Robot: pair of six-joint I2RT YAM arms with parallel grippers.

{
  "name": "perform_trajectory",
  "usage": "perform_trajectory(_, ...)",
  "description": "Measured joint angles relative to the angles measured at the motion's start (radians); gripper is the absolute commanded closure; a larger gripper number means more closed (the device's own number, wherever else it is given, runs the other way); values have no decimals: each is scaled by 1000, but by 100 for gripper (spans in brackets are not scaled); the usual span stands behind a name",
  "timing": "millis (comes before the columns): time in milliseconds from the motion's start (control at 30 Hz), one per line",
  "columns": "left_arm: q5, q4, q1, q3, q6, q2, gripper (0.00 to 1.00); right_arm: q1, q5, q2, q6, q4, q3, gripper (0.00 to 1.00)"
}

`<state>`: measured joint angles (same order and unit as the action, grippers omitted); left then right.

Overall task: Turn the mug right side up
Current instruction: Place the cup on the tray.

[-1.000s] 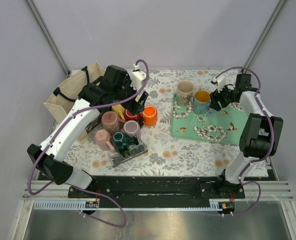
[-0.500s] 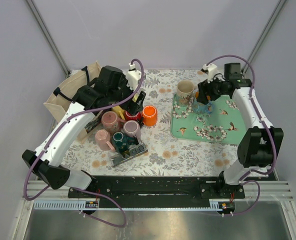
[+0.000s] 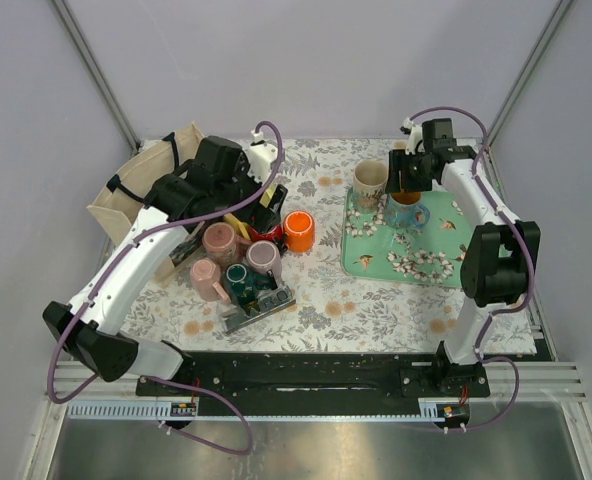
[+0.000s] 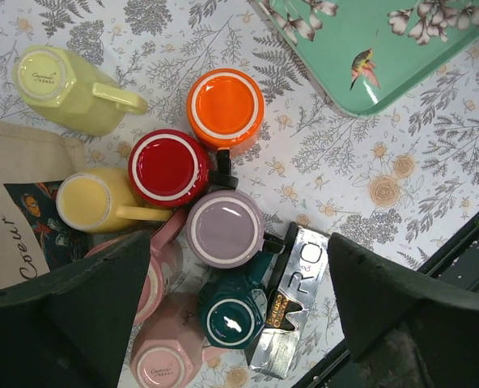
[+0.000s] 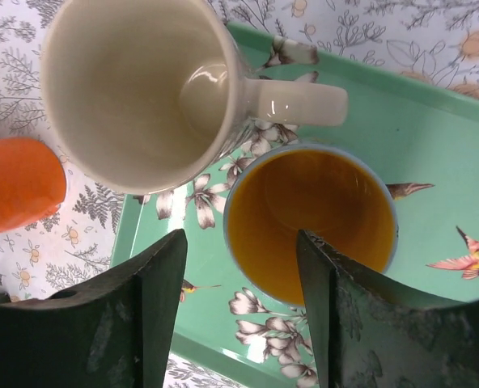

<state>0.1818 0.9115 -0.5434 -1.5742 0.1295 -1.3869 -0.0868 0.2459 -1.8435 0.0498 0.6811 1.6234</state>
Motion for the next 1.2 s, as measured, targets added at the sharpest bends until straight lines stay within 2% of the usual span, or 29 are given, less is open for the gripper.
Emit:
perform_trajectory(133,0,-1,13,1,0,4,6,-2,-7,-32,-14,-3,0,38)
perform_trajectory(333,1,-1,23,1,-6,4,6,-14,-8,-55,1,-4,6,51)
perform_trajectory(500,1,-1,26,1,-8,4,7,-24,-8,-80,56,2,9,69)
perform_trajectory(633,1,-1,26,1,-8,4,6,-26,12,-86,135,26,11,94)
perform_trajectory(733,3,-1,26,1,-9,4,7,-26,9,-86,239,79,42,99)
perform_trajectory(900,7,-2,26,1,-16,4,7,-16,99,-86,494,220,95,100)
perform_trajectory(1067,21,-3,26,1,-16,4,7,-10,171,-86,863,397,104,98)
perform_trajectory(1133,24,-5,26,1,-17,4,7,-8,172,-77,995,425,90,88)
perform_trajectory(1200,25,-5,26,1,-17,4,8,-4,169,-65,1100,447,71,67)
